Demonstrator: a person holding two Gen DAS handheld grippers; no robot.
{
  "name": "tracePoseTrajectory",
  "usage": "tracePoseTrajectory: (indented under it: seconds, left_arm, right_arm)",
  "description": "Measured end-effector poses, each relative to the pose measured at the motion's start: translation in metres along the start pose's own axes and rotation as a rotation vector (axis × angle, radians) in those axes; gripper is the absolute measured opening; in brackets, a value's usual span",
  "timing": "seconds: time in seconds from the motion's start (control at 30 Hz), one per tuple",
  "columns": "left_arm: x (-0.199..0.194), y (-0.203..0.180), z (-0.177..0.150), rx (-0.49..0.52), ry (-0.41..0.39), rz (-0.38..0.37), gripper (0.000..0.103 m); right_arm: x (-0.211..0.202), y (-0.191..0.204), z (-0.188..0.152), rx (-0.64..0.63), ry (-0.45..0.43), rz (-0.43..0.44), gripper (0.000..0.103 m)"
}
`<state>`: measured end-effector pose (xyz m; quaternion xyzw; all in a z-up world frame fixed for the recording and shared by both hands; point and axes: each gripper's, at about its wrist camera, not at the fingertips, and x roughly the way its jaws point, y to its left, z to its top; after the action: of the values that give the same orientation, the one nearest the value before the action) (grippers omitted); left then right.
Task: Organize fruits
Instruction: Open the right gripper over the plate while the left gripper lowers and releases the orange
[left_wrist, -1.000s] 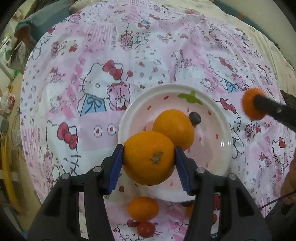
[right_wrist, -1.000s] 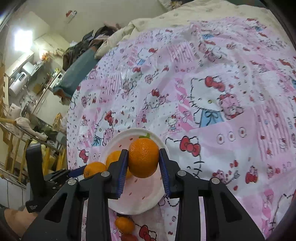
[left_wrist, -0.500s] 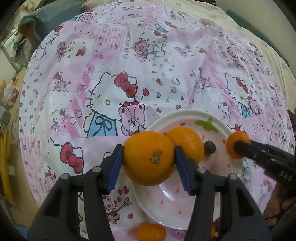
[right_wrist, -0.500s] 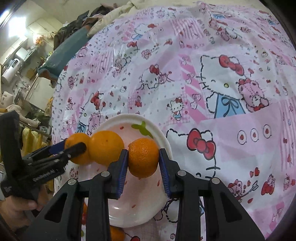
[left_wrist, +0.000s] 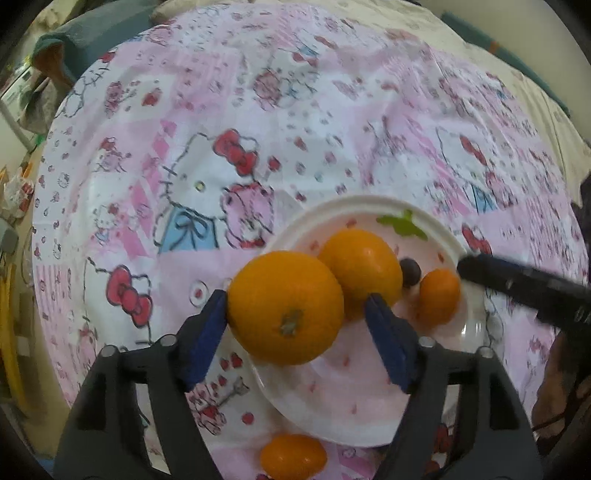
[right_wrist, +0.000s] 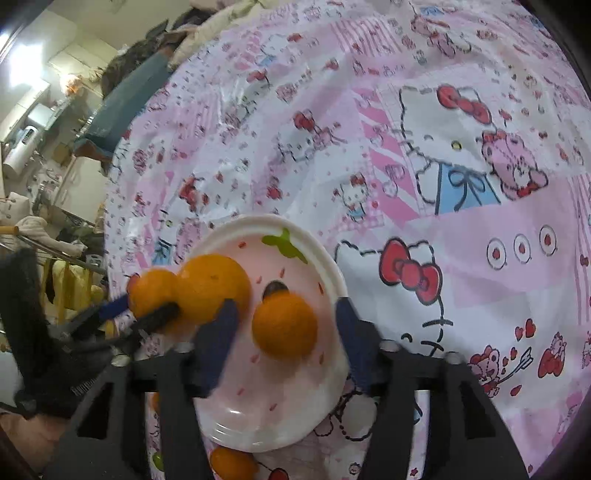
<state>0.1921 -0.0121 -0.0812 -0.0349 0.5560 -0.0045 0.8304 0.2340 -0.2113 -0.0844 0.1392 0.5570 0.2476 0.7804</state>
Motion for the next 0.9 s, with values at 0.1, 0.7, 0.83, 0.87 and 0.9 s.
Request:
tracePoseTrajectory:
  seconds: [0.1, 0.7, 0.83, 0.87, 0.9]
  left_arm:
    - [0.004, -0.007, -0.005, 0.029, 0.028, -0.004, 0.078]
    - [-0.027, 0.010, -0.004, -0.033, -0.053, -0.007, 0.078]
    - [-0.039, 0.015, -0.008, -0.040, -0.078, -0.008, 0.078]
    - [-0.042, 0.016, -0.009, -0.039, -0.085, -0.017, 0.078]
    - [-0.046, 0.017, -0.010, -0.039, -0.095, -0.029, 0.078]
  right_arm:
    - [-0.006, 0.002, 0.003, -0.002, -0.014, 0.010, 0.063]
    - [-0.030, 0.005, 0.002, 0.021, -0.060, 0.017, 0.063]
    - [-0.040, 0.009, -0.006, 0.022, -0.073, 0.016, 0.063]
    - [-0.043, 0.010, -0.009, 0.024, -0.076, 0.015, 0.064]
    - [-0.046, 0.011, -0.012, 0.024, -0.078, 0.012, 0.064]
